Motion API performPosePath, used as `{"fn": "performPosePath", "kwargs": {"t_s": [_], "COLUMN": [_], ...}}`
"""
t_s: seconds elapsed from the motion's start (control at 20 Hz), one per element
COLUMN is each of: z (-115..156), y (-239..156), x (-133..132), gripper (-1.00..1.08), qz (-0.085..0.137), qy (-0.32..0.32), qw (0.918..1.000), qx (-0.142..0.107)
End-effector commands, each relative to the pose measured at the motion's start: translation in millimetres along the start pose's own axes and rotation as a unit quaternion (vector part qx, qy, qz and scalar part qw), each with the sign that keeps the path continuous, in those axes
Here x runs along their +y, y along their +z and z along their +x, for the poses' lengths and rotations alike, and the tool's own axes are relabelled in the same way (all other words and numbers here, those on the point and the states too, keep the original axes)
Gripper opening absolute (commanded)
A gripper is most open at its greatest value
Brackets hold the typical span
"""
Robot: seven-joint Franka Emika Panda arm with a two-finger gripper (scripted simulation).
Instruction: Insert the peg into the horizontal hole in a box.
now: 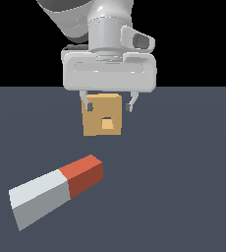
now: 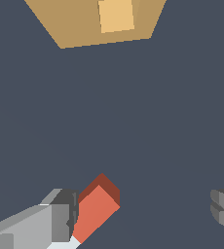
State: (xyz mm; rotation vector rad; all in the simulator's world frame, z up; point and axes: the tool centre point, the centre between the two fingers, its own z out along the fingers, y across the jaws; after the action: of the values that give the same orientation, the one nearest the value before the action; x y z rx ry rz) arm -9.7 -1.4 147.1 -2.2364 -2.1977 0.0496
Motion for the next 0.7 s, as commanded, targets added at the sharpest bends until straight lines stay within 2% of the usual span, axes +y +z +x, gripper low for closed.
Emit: {"fn": "performPosePath", "kwargs": {"t_s": [0.0,0.3,0.65], "z": [0,-11,-50], "y": [0,5,22], "x": [0,-3,-20], "gripper": [1.0,1.0,1.0], "qz": [0.0,-0.001,-0.003], "qy": [0.0,0.024,0.114], "qw": [1.0,0.9997,0.9935], "qx": [0.0,0.001,0.004]}}
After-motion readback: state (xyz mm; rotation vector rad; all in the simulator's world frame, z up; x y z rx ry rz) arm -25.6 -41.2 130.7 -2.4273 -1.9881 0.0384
